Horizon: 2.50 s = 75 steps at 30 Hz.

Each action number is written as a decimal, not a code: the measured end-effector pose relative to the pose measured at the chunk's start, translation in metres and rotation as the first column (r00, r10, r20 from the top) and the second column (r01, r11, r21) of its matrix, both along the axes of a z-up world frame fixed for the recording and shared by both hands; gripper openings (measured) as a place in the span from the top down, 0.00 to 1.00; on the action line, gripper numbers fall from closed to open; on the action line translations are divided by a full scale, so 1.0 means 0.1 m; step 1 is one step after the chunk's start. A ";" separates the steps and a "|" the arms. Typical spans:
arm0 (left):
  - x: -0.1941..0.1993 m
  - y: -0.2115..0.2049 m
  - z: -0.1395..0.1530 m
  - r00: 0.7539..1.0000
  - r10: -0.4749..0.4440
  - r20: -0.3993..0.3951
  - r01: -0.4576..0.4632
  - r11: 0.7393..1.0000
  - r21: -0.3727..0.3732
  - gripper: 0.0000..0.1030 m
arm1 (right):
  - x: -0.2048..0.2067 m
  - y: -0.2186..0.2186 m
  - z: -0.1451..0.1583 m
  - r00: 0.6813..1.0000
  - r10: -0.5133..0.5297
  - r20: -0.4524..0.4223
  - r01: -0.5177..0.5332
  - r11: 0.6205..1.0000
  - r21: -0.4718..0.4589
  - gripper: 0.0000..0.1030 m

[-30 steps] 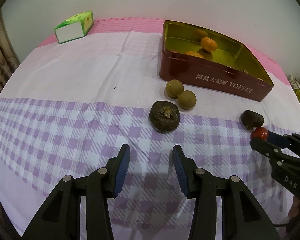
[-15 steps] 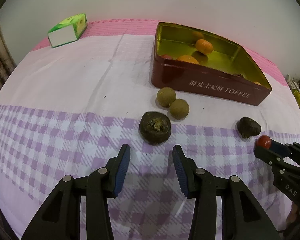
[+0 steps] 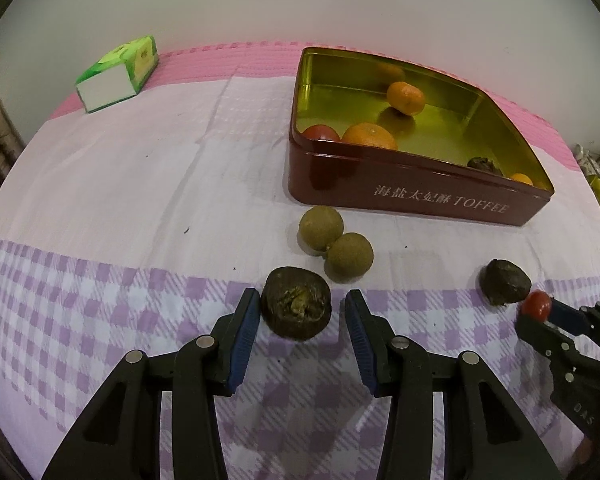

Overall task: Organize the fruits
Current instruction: 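Grasp a red cherry tomato with the right tool while the left tool grasps a dark dried plum, then lift the tomato and dried plum toward the TOFFEE tin with both tools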

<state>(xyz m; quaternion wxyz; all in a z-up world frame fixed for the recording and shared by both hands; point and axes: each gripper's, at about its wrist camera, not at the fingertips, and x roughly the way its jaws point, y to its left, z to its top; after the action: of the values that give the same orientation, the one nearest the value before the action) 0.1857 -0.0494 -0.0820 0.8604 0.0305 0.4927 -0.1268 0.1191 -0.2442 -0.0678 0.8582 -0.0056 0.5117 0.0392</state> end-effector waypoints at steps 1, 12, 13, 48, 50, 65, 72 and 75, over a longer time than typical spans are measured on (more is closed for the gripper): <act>-0.01 0.01 0.00 1.000 -0.001 0.000 0.001 1.000 -0.004 0.56 | 0.00 0.00 0.00 1.000 0.000 0.001 0.000 1.000 0.001 0.72; -0.11 0.01 -0.01 1.000 -0.003 0.016 0.003 1.000 0.005 0.65 | 0.00 0.00 0.00 1.000 0.000 0.002 0.000 1.000 0.000 0.72; -0.13 0.01 -0.01 1.000 -0.002 0.016 0.002 1.000 0.004 0.65 | 0.00 0.00 0.00 1.000 0.001 0.003 -0.001 1.000 -0.001 0.72; -0.44 -0.08 0.01 0.999 0.019 0.046 -0.022 0.999 0.046 0.65 | 0.00 0.02 -0.01 1.000 0.000 -0.004 0.000 1.000 -0.010 0.71; -0.44 -0.08 0.01 0.999 0.021 0.044 -0.023 0.999 0.043 0.65 | 0.01 0.04 -0.01 1.000 0.005 -0.004 -0.006 1.000 -0.017 0.71; -0.51 -0.13 0.05 0.999 0.006 0.041 -0.007 1.000 0.016 0.65 | -0.01 0.04 0.00 1.000 0.017 -0.019 -0.017 1.000 -0.006 0.72; -0.53 -0.17 0.12 0.999 -0.001 0.047 0.000 1.000 0.004 0.65 | -0.04 0.03 0.01 1.000 0.014 -0.025 -0.014 1.000 0.001 0.72; -0.53 -0.17 0.16 0.999 0.003 0.048 -0.003 1.000 -0.004 0.65 | -0.07 0.01 0.06 1.000 0.009 -0.019 -0.009 1.000 0.001 0.72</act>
<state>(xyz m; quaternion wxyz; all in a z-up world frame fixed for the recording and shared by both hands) 0.1328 -0.0659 -0.0661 0.8723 0.0310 0.4715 -0.1258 0.1124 -0.2428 -0.0621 0.8531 -0.0070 0.5199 0.0435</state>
